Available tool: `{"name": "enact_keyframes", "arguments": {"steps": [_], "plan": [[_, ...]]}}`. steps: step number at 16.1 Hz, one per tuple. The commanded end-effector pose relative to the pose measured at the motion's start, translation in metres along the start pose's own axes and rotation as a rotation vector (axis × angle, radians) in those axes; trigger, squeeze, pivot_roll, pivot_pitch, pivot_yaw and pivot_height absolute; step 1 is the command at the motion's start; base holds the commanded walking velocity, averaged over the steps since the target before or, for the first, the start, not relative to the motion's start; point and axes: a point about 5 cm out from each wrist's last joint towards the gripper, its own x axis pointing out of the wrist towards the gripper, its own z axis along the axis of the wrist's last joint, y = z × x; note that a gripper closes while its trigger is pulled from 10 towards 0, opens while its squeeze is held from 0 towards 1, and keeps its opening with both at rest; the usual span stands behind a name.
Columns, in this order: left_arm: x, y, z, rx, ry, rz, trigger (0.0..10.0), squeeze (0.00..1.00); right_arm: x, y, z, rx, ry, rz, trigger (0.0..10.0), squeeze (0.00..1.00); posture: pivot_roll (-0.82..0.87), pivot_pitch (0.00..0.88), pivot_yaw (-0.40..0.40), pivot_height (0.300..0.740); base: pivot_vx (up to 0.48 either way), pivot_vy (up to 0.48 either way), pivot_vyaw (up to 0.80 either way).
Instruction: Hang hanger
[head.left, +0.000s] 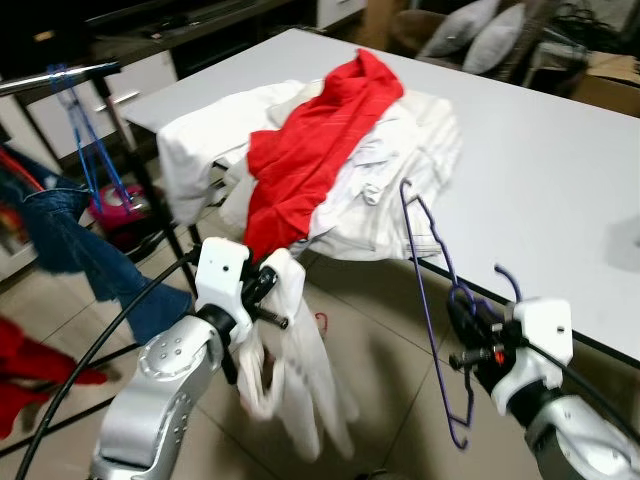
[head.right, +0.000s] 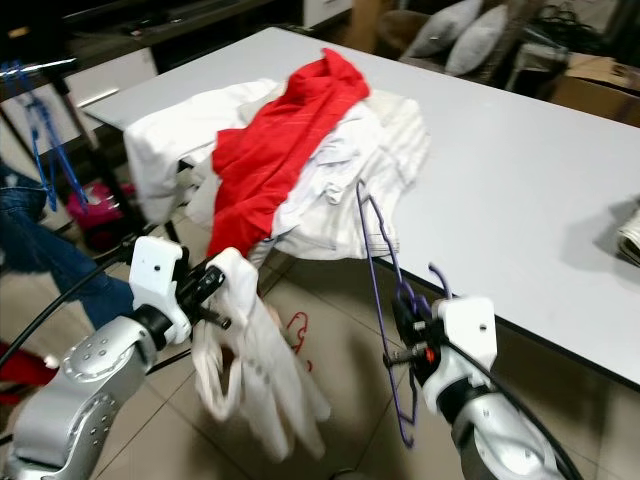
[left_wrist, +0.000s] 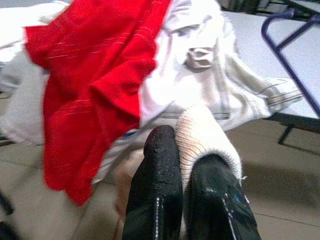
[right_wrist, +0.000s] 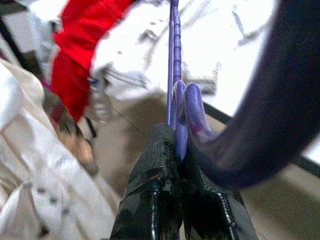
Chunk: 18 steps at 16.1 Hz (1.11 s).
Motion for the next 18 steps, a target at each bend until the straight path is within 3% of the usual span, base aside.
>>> {"name": "enact_keyframes", "arguments": {"steps": [1,5,12,18], "plan": [[-0.002,0.004,-0.001,0.028,0.007,0.03,10.0,0.0,0.001,-0.002,-0.003,-0.011,0.013,-0.017,10.0,0.0,-0.06,0.021,0.03,0.74,0.0,0.0,-0.8],[-0.006,0.009,0.002,0.068,-0.018,0.055,10.0,0.0,0.007,0.001,-0.01,0.022,0.058,-0.052,10.0,0.0,-0.04,0.02,0.011,0.74,0.0,0.0,-0.8],[0.002,0.004,0.003,0.086,-0.025,0.018,10.0,0.0,0.004,0.001,-0.01,0.033,0.062,-0.093,10.0,0.0,-0.07,0.019,0.041,0.74,0.0,-0.35,-0.8],[0.006,0.006,0.004,0.103,-0.025,0.0,10.0,0.0,0.002,0.001,-0.012,0.037,0.062,-0.109,10.0,0.0,-0.08,0.018,0.055,0.74,0.0,-0.335,-0.17]]}}
